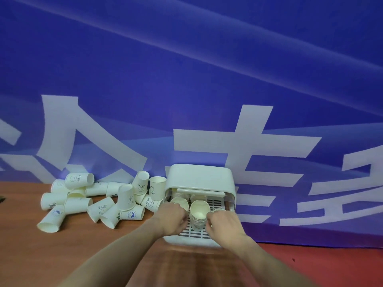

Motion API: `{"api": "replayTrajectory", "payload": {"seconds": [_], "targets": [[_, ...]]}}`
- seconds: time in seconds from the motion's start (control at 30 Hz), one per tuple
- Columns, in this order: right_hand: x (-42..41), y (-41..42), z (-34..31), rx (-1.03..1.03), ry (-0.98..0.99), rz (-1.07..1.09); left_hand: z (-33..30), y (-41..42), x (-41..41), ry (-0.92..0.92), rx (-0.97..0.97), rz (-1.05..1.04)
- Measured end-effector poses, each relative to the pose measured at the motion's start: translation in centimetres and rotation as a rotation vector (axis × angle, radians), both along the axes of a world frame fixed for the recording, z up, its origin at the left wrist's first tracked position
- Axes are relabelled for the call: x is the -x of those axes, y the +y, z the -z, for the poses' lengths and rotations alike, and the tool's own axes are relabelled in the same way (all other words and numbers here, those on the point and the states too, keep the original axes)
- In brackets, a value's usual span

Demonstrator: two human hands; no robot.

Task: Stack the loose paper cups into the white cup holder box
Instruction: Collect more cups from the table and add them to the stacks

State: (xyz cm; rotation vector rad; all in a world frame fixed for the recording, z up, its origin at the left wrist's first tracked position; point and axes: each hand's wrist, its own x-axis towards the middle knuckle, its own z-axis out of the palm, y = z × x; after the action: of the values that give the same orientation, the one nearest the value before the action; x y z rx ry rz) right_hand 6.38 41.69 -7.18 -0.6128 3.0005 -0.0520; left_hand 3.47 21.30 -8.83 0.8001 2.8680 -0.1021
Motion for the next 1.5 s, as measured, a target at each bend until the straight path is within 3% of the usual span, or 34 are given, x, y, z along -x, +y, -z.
{"api": "replayTrajectory", "payload": {"seconds": [0.73, 1.1, 1.5], "targets": [[-0.6, -22.0, -1.3, 0.012, -0.013, -0.241, -1.2, -24.1, -5.0, -0.025, 0.011, -0.366], [1.0, -34.1, 0.0, -0.075, -0.123, -0.250, 2.4, -36.7, -6.2, -0.086, 0.062, -0.631], [5.5, -42.1, 4.7, -0.162, -0.224, -0.169, 6.5, -45.4, -3.5, -0.217, 0.177, -0.823]]}}
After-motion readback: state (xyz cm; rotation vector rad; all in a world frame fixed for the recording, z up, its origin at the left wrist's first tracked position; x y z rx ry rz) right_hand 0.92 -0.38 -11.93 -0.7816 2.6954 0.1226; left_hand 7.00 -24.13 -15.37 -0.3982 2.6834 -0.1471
